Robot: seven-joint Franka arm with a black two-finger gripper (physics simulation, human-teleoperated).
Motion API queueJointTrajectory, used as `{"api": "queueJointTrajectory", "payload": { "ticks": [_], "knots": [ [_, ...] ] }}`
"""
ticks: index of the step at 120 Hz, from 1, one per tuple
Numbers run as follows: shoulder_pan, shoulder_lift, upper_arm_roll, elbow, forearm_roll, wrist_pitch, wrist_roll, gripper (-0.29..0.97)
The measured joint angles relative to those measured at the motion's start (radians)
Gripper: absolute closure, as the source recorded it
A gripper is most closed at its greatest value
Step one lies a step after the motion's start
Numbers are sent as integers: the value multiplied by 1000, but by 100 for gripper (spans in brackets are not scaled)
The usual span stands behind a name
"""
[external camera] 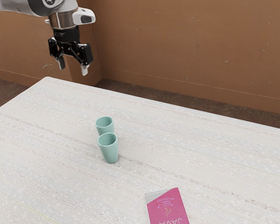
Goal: Place the left cup onto the right cup
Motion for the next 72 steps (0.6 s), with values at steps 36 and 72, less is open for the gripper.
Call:
{"api": "queueJointTrajectory", "payload": {
  "ticks": [36,72],
  "knots": [
    [37,124,2,164,25,-16,48,0],
    [82,445,-3,503,47,-58,86,0]
  ]
}}
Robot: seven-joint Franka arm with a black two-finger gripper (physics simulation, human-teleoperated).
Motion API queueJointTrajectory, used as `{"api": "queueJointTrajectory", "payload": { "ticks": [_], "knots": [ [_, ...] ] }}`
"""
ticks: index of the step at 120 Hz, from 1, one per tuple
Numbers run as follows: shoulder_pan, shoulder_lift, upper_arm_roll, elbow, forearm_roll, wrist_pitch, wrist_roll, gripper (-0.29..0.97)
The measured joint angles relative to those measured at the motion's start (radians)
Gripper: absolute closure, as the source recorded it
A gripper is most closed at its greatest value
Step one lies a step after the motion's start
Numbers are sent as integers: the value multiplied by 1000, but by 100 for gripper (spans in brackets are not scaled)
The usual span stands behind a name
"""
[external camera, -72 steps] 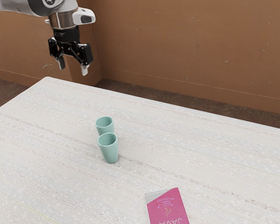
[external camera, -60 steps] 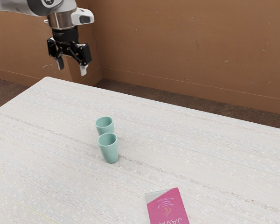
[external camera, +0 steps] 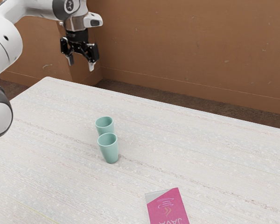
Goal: Place the left cup onto the right cup
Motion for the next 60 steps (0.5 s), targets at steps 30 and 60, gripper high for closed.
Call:
{"api": "queueJointTrajectory", "payload": {
  "ticks": [30,60],
  "knots": [
    [6,90,1,-55,-13,50,17,0],
    [21,88,6,-221,-53,148,27,0]
  ]
}}
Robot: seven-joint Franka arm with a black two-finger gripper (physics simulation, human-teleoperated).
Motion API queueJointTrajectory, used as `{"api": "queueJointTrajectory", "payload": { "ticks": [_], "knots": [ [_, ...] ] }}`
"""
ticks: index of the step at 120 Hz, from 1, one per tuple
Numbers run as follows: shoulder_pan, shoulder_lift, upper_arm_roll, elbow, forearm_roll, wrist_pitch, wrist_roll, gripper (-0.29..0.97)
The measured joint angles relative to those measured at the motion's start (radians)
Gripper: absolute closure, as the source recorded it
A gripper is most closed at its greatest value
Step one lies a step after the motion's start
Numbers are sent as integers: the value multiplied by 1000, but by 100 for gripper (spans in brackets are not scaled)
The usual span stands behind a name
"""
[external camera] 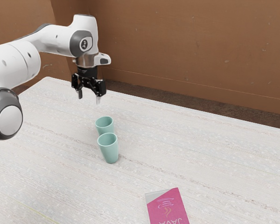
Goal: Place the left cup onto the right cup
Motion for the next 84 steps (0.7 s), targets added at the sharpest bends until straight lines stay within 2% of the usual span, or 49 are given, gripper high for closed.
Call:
{"api": "queueJointTrajectory", "payload": {
  "ticks": [19,40,84],
  "knots": [
    [2,-2,1,-94,-31,70,5,0],
    [3,-2,1,-116,-84,115,9,0],
    [6,-7,1,-201,-106,189,15,0]
  ]
}}
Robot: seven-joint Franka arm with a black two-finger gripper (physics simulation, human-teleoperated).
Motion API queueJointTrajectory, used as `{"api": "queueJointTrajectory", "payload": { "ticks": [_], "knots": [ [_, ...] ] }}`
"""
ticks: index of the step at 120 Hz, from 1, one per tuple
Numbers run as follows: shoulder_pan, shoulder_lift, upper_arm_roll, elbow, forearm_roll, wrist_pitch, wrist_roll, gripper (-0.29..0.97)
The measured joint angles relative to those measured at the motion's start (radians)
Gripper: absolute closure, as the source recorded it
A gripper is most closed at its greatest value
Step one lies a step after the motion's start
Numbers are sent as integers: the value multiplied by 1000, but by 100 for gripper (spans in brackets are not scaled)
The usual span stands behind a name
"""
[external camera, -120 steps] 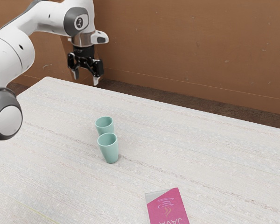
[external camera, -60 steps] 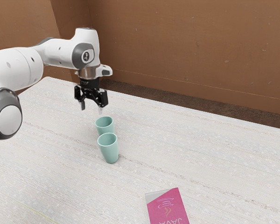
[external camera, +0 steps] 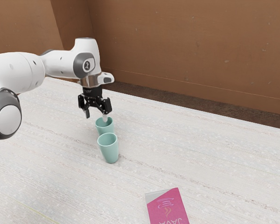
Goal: Place the left cup onto the right cup
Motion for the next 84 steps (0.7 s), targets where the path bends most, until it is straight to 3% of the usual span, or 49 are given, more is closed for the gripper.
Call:
{"api": "queueJointTrajectory", "payload": {
  "ticks": [51,84],
  "knots": [
    [5,6,1,-57,-11,63,3,1],
    [5,10,1,-80,-9,109,4,53]
  ]
}}
